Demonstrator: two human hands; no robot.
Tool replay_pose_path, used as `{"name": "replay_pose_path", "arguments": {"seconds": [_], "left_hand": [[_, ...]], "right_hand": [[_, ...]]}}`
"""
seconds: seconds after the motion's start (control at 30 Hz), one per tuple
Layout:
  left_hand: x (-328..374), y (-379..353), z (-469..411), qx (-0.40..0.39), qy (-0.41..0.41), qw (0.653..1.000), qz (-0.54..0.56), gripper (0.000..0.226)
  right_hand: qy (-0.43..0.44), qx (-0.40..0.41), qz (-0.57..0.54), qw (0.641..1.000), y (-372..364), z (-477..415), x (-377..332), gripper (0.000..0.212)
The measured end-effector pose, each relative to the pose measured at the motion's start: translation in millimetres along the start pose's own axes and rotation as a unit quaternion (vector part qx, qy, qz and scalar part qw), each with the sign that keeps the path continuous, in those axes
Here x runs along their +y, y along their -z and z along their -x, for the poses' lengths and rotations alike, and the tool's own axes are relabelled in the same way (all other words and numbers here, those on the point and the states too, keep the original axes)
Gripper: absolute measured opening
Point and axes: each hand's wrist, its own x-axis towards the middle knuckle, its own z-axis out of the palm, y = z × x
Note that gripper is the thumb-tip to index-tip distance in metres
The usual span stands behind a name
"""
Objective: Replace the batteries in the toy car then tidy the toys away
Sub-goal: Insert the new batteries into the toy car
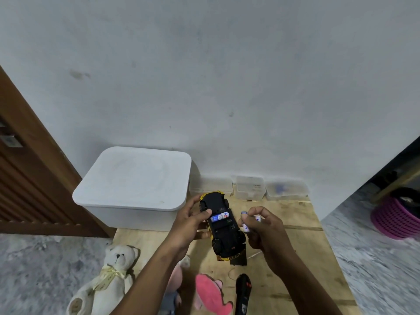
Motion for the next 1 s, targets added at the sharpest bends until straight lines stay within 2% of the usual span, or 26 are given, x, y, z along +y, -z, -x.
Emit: {"name": "replay_pose_path", "arguments": {"seconds": [0.2, 0.33, 0.47, 0.6, 0.87, 1.0], "left_hand": [[-2.2, -1.6, 1.8, 0.000, 0.000, 1.000, 0.007, 0.041], [-0.8, -1.8, 2.2, 0.003, -0.004, 1.000, 0.002, 0.042], [2.1, -1.8, 2.4, 0.002, -0.011, 1.000, -0.009, 0.044], [2.5, -1.7, 2.1, -0.004, -0.012, 1.000, -0.016, 0.045], [1.8, -3.5, 5.8, -0.018, -0.021, 1.000, -0.012, 0.047], [2.9, -1.9, 5.6, -0.016, -0.022, 1.000, -0.014, 0.048]], "right_hand": [[-0.015, -0.076, 0.025, 0.997, 1.2, 3.5, -5.1, 0.016], [-0.026, -0.138, 0.038, 0.989, 0.3, 8.0, -11.9, 0.029], [0.053, -0.116, 0.164, 0.978, -3.4, 8.6, -14.1, 0.027], [0.131, -0.061, 0.338, 0.930, -8.9, 0.8, -7.5, 0.029], [0.221, 0.007, 0.386, 0.895, -30.6, -1.7, 4.0, 0.021], [0.250, 0.018, 0.410, 0.877, -35.0, -1.5, 10.2, 0.033]]}}
